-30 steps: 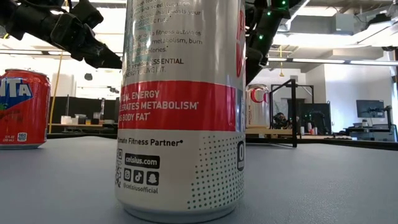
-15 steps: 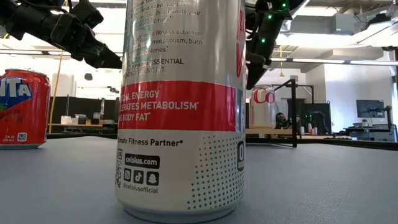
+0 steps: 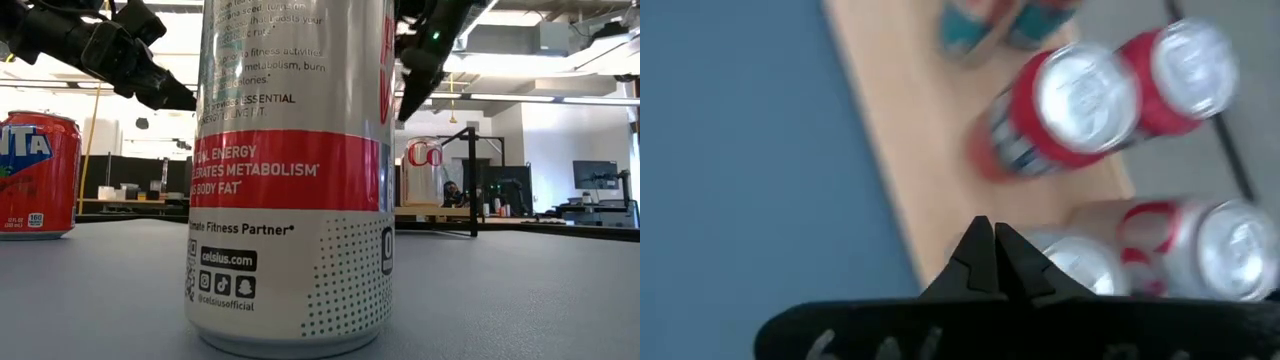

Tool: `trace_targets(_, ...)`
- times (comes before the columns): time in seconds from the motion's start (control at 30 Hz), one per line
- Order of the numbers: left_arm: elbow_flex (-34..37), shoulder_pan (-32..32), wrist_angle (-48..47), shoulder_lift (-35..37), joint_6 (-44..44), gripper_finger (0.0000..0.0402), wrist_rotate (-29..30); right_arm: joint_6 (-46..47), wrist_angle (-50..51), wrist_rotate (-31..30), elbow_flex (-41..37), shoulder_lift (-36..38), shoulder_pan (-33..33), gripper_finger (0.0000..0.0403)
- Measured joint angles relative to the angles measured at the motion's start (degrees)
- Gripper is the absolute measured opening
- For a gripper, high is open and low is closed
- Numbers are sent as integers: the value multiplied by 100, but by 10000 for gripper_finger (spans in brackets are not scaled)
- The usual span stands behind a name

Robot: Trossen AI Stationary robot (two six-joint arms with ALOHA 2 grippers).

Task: Place canned beverage on shelf
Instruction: Put the top silver soda can on the shelf aligned with the other silver soda can

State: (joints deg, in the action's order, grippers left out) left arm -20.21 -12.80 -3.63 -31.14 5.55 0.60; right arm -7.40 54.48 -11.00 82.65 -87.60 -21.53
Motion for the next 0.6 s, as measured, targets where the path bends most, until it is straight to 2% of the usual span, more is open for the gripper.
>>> trace_targets(0.13,0,0,1,2,1,322,0,278,583,497,-48,167,188,0)
trace_targets(0.33,0,0,1,0,1,322,0,411,785,492,-63,44,312,0)
trace_targets(0.6,0,0,-1,0,1,322,0,437,833,443,-63,-290,93,0)
